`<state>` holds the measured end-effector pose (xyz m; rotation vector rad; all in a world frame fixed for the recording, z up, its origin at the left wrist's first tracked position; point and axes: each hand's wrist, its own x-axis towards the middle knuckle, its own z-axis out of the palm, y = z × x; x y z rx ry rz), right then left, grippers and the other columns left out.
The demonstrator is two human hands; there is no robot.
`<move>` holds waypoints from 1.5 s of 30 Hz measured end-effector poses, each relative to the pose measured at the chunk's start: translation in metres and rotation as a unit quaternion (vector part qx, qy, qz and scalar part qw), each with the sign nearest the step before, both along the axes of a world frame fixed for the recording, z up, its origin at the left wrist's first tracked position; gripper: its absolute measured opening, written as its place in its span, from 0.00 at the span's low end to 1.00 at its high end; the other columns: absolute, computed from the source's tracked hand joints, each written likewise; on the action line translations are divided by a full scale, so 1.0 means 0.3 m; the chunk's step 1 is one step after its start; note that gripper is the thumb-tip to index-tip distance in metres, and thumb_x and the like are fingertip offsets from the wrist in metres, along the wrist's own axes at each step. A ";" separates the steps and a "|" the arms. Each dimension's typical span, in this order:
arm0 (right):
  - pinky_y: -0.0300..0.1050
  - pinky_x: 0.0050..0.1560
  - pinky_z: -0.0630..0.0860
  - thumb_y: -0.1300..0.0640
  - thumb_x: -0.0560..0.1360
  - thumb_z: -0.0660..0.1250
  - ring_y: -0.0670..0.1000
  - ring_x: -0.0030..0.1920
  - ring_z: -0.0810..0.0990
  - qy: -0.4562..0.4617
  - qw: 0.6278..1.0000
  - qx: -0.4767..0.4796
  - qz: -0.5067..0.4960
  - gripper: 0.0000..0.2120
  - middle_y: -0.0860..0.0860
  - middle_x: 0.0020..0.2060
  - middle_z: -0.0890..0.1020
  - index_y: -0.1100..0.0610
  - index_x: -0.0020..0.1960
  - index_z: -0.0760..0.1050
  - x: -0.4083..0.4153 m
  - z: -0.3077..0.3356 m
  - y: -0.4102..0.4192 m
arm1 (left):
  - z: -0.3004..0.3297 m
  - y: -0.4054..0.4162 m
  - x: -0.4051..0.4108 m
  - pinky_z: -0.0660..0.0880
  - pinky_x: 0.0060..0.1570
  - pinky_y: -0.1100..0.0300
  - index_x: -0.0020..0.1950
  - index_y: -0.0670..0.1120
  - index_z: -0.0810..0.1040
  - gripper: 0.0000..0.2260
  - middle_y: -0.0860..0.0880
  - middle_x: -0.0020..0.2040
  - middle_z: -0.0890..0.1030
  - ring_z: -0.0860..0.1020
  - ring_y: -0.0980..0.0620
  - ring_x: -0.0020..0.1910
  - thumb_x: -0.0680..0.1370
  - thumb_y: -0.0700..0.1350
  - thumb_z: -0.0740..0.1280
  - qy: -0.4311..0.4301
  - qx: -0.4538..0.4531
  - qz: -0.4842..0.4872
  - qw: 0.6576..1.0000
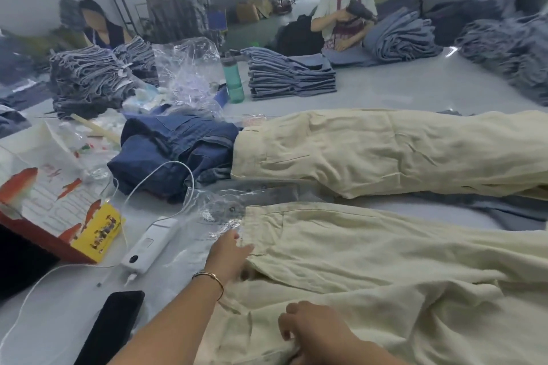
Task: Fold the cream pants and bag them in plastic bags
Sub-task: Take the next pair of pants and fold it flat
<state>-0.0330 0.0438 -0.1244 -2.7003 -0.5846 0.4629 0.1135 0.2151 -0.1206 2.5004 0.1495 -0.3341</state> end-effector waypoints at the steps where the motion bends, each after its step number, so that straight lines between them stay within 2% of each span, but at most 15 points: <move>1: 0.43 0.44 0.65 0.51 0.73 0.66 0.54 0.59 0.73 0.013 1.000 0.011 -0.009 0.13 0.54 0.55 0.75 0.53 0.55 0.73 0.020 -0.011 0.002 | -0.018 -0.016 0.037 0.69 0.56 0.58 0.66 0.43 0.70 0.24 0.45 0.64 0.75 0.74 0.46 0.61 0.75 0.53 0.70 0.011 -0.007 -0.007 1.000; 4: 0.39 0.52 0.65 0.52 0.72 0.66 0.52 0.58 0.75 0.035 0.997 0.050 -0.053 0.12 0.52 0.55 0.77 0.51 0.55 0.76 0.074 -0.022 0.003 | -0.055 -0.045 0.136 0.72 0.60 0.54 0.67 0.43 0.69 0.29 0.44 0.65 0.75 0.74 0.44 0.63 0.73 0.59 0.70 0.017 0.032 -0.015 0.999; 7: 0.36 0.48 0.67 0.49 0.68 0.66 0.48 0.54 0.77 0.024 0.991 0.070 -0.110 0.14 0.47 0.50 0.79 0.46 0.53 0.76 0.107 -0.024 -0.002 | -0.059 -0.055 0.203 0.75 0.53 0.52 0.58 0.46 0.72 0.29 0.46 0.55 0.79 0.77 0.43 0.56 0.67 0.64 0.71 0.013 0.088 0.005 0.996; 11: 0.39 0.47 0.71 0.51 0.67 0.64 0.50 0.52 0.78 0.027 0.989 0.056 -0.135 0.13 0.48 0.48 0.81 0.46 0.51 0.78 0.140 -0.019 0.005 | -0.071 -0.080 0.251 0.78 0.52 0.52 0.51 0.47 0.79 0.22 0.48 0.50 0.82 0.80 0.46 0.49 0.63 0.57 0.76 0.070 0.025 -0.025 0.997; 16: 0.42 0.44 0.71 0.56 0.67 0.63 0.54 0.49 0.78 0.046 0.988 0.053 -0.141 0.11 0.52 0.45 0.82 0.51 0.48 0.80 0.172 0.011 0.001 | -0.068 -0.107 0.265 0.71 0.59 0.51 0.56 0.46 0.77 0.19 0.43 0.66 0.69 0.66 0.39 0.65 0.68 0.53 0.71 0.058 0.124 -0.068 0.988; 19: 0.42 0.43 0.71 0.58 0.67 0.63 0.55 0.48 0.77 0.032 0.988 0.048 -0.145 0.10 0.52 0.45 0.81 0.53 0.46 0.80 0.196 0.032 -0.009 | -0.039 -0.091 0.283 0.72 0.60 0.50 0.53 0.44 0.80 0.18 0.41 0.61 0.74 0.71 0.39 0.61 0.66 0.50 0.71 0.064 0.026 -0.025 0.997; 22: 0.42 0.35 0.65 0.55 0.68 0.64 0.56 0.43 0.74 -0.009 0.987 0.014 -0.160 0.04 0.53 0.39 0.77 0.55 0.38 0.73 0.197 0.040 -0.026 | -0.010 -0.076 0.264 0.75 0.36 0.62 0.39 0.41 0.79 0.05 0.44 0.38 0.80 0.77 0.45 0.41 0.66 0.39 0.73 0.103 -0.194 0.023 0.975; 24: 0.43 0.36 0.63 0.51 0.70 0.63 0.56 0.44 0.75 -0.030 0.981 -0.018 -0.189 0.10 0.53 0.39 0.76 0.54 0.35 0.67 0.190 0.039 -0.039 | 0.022 -0.068 0.244 0.70 0.25 0.69 0.36 0.42 0.78 0.06 0.49 0.30 0.78 0.75 0.49 0.33 0.70 0.34 0.71 0.100 -0.213 0.007 0.972; 28: 0.45 0.41 0.61 0.53 0.77 0.56 0.58 0.52 0.76 -0.056 0.964 0.031 -0.256 0.06 0.57 0.50 0.79 0.52 0.42 0.64 0.162 0.097 -0.055 | 0.150 -0.061 0.206 0.75 0.35 0.59 0.44 0.41 0.81 0.03 0.45 0.40 0.82 0.79 0.47 0.38 0.73 0.34 0.70 0.063 -0.245 -0.087 0.963; 31: 0.48 0.41 0.64 0.52 0.76 0.52 0.57 0.48 0.75 -0.055 0.963 0.118 -0.234 0.09 0.55 0.43 0.77 0.53 0.40 0.66 0.139 0.237 -0.049 | 0.285 -0.051 0.215 0.75 0.33 0.61 0.44 0.42 0.81 0.01 0.48 0.36 0.82 0.78 0.54 0.33 0.73 0.38 0.72 -0.040 -0.254 -0.133 0.957; 34: 0.47 0.37 0.63 0.49 0.69 0.52 0.48 0.38 0.70 -0.041 0.969 0.192 -0.148 0.10 0.48 0.32 0.71 0.53 0.35 0.66 0.098 0.401 -0.013 | 0.406 -0.020 0.290 0.67 0.25 0.63 0.40 0.43 0.79 0.06 0.52 0.29 0.74 0.71 0.54 0.27 0.74 0.43 0.72 -0.187 -0.230 -0.104 0.949; 38: 0.44 0.32 0.63 0.53 0.69 0.62 0.48 0.31 0.66 -0.052 0.985 0.162 -0.042 0.08 0.49 0.29 0.70 0.53 0.34 0.64 0.052 0.440 0.078 | 0.428 0.047 0.429 0.71 0.45 0.51 0.49 0.39 0.78 0.10 0.39 0.46 0.80 0.77 0.40 0.46 0.76 0.46 0.69 -0.275 -0.085 -0.032 0.957; 41: 0.43 0.40 0.69 0.59 0.70 0.67 0.53 0.43 0.76 0.014 0.993 0.118 -0.003 0.07 0.50 0.40 0.79 0.50 0.46 0.75 0.039 0.329 0.139 | 0.297 0.119 0.471 0.70 0.51 0.47 0.54 0.36 0.76 0.12 0.32 0.54 0.76 0.74 0.33 0.53 0.78 0.45 0.66 -0.242 0.040 -0.036 0.969; 43: 0.42 0.47 0.72 0.63 0.74 0.64 0.55 0.50 0.78 -0.017 0.987 0.048 -0.153 0.11 0.56 0.48 0.81 0.56 0.55 0.79 0.095 0.163 0.195 | 0.197 0.144 0.436 0.70 0.54 0.42 0.57 0.37 0.75 0.14 0.30 0.56 0.74 0.72 0.30 0.55 0.78 0.45 0.64 -0.197 0.128 -0.012 0.972; 45: 0.39 0.36 0.77 0.68 0.75 0.57 0.59 0.42 0.81 0.092 0.964 0.092 -0.234 0.12 0.61 0.38 0.80 0.64 0.47 0.80 0.073 0.034 0.183 | 0.116 0.130 0.380 0.71 0.51 0.37 0.53 0.37 0.77 0.13 0.32 0.51 0.77 0.74 0.30 0.51 0.77 0.44 0.60 -0.220 0.197 -0.064 0.953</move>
